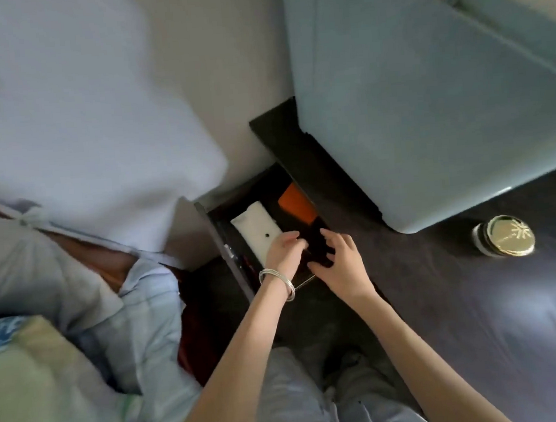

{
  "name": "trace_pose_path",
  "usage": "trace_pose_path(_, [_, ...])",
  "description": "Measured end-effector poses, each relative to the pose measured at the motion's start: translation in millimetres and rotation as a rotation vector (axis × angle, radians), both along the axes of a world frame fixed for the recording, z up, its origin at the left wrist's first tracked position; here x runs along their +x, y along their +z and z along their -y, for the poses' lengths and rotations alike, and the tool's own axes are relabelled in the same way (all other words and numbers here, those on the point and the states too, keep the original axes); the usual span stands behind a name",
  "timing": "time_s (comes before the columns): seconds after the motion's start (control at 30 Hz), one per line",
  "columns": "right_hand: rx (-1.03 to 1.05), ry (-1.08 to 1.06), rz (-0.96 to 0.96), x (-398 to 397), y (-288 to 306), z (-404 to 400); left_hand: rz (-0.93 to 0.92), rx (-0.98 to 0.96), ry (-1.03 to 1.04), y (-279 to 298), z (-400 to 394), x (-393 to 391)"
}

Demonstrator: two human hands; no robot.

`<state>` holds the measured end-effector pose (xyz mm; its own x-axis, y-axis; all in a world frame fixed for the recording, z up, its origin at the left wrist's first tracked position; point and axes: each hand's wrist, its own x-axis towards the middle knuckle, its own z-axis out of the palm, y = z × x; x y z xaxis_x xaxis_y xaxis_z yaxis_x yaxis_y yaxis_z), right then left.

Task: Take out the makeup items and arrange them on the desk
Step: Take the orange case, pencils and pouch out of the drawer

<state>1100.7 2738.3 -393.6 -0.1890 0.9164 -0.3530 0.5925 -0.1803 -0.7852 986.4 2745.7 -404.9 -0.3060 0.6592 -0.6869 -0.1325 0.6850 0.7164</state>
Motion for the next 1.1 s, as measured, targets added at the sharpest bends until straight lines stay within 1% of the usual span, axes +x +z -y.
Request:
trace_pose_path(0.07, [-0.033, 0.015, 0.013, -26, -8, -6, -0.01, -0.012, 0.024, -4, -2, -27])
trace_pose_path(0.2, [-0.086, -0.026, 0.047, -60, -22, -22, -0.004, -0.049, 0.008, -19, -15, -67])
trace_pose_path(0.37, [-0.163, -0.102, 0.102, -77, -50, -54, 0.026, -0.082, -0.067, -54, -39, -98])
trace_pose_path(0.47, [-0.195, -0.139, 0.134, -79, -74, -74, 0.048, -0.112, -0.068, -81, -54, -110])
trace_pose_path(0.57, [-0.246, -0.197, 0.161, -83, -107, -92, 0.02, -0.097, -0.164, -111, -75, -113])
trace_pose_path(0.63, [-0.285, -0.227, 0.18, -87, -134, -106, -0.006, -0.046, -0.236, -134, -95, -110])
trace_pose_path(0.73, [-0.317, -0.3, 0.184, -93, -171, -124, 0.009, 0.026, -0.333, -162, -122, -98])
trace_pose_path(0.83, [-0.339, -0.363, 0.12, -92, -205, -139, 0.0, 0.059, -0.308, -189, -148, -88])
trace_pose_path(0.9, [-0.373, -0.433, 0.045, -89, -224, -149, -0.032, 0.039, -0.303, -208, -162, -84])
trace_pose_path(0.97, [-0.405, -0.491, -0.02, -87, -236, -156, -0.056, 0.005, -0.319, -224, -174, -82])
trace_pose_path(1.1, [-0.413, -0.59, -0.124, -91, -245, -160, -0.169, -0.065, -0.359, -241, -183, -79])
